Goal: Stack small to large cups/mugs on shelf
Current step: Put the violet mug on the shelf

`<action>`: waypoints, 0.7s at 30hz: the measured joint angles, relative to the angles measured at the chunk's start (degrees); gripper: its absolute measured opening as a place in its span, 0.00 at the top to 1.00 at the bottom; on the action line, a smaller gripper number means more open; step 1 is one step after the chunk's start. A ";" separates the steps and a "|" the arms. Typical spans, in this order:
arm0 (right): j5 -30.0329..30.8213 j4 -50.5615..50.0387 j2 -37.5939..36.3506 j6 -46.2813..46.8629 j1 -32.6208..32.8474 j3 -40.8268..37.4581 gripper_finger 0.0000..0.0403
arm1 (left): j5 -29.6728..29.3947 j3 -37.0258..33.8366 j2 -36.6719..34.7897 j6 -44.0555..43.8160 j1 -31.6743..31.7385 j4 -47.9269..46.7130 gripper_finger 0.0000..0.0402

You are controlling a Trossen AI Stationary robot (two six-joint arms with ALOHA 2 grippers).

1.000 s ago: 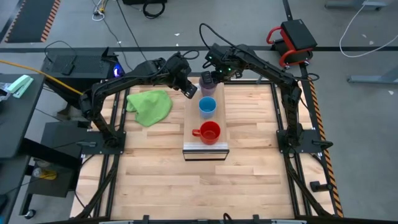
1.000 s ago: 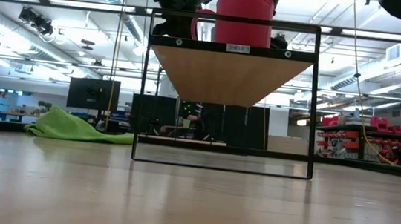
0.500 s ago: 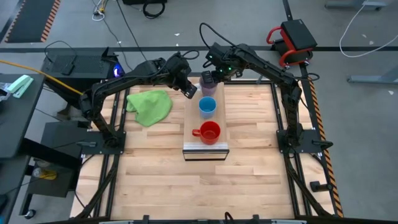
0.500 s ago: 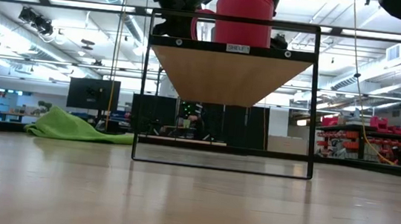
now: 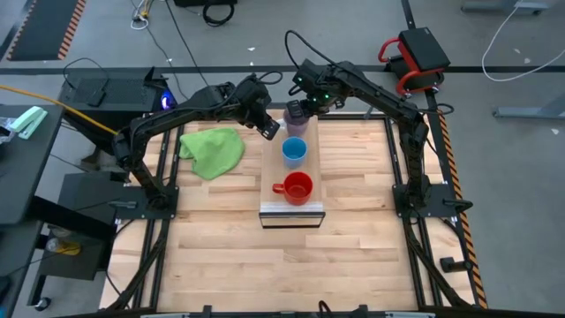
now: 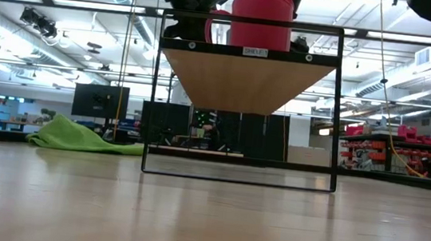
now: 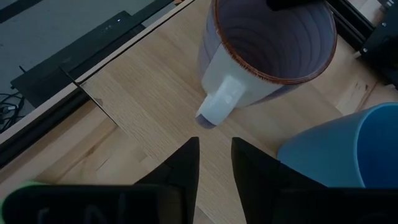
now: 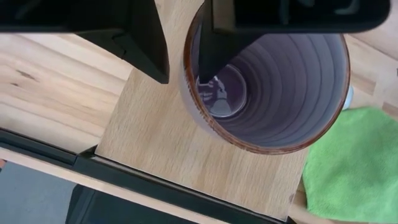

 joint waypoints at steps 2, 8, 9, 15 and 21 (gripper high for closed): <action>-0.02 0.00 0.00 -0.02 0.00 0.00 0.74 | -0.01 0.00 0.00 0.00 0.00 0.00 0.75; 0.38 0.60 -0.03 -0.45 0.00 0.00 0.70 | -0.01 0.00 -0.02 0.00 -0.01 0.00 0.75; 0.38 0.86 -0.04 -0.51 0.03 0.02 0.70 | -0.01 0.00 -0.02 0.00 -0.01 0.00 0.75; 0.36 0.89 -0.09 -2.11 0.14 0.04 0.70 | -0.01 0.00 -0.02 0.00 0.00 -0.02 0.74; 0.38 0.34 -0.13 -5.30 0.14 2.50 0.70 | -0.01 0.00 -0.02 0.00 0.77 -0.49 0.74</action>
